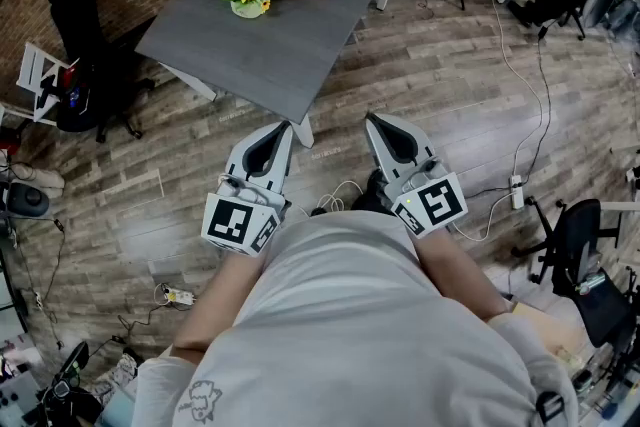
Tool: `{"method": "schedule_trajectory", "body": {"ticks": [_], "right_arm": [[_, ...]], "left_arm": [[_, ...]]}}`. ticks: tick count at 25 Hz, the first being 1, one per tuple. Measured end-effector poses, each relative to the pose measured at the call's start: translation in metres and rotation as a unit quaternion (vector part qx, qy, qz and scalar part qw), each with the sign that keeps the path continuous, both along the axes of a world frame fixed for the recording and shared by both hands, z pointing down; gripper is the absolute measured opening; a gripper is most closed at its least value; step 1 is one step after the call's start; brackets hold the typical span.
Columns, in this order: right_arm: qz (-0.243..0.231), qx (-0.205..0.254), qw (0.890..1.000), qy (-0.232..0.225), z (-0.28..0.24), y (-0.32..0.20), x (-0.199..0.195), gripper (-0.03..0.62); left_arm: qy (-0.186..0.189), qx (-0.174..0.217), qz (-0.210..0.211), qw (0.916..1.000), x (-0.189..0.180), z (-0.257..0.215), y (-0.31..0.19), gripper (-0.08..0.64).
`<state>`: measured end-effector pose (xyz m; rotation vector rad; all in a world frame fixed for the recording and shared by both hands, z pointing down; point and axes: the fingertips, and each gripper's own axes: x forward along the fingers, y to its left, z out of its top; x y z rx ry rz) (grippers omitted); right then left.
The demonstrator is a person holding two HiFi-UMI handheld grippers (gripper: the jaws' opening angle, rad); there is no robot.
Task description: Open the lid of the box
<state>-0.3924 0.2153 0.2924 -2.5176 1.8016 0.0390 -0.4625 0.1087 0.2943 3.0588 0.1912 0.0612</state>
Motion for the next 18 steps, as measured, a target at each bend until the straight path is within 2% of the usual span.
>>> {"method": "schedule_trajectory", "body": {"ticks": [11,18], "right_arm": [[-0.022,-0.011,1.000,0.011,0.006,0.009,0.044,0.003],[-0.075,-0.025,0.997,0.013,0.013,0.020,0.082,0.005]], "left_arm": [[-0.010,-0.005,-0.017,0.9998,0.047,0.011,0.010,0.011],[-0.015,-0.015,-0.015,0.9997,0.102,0.019,0.032,0.011]]}}
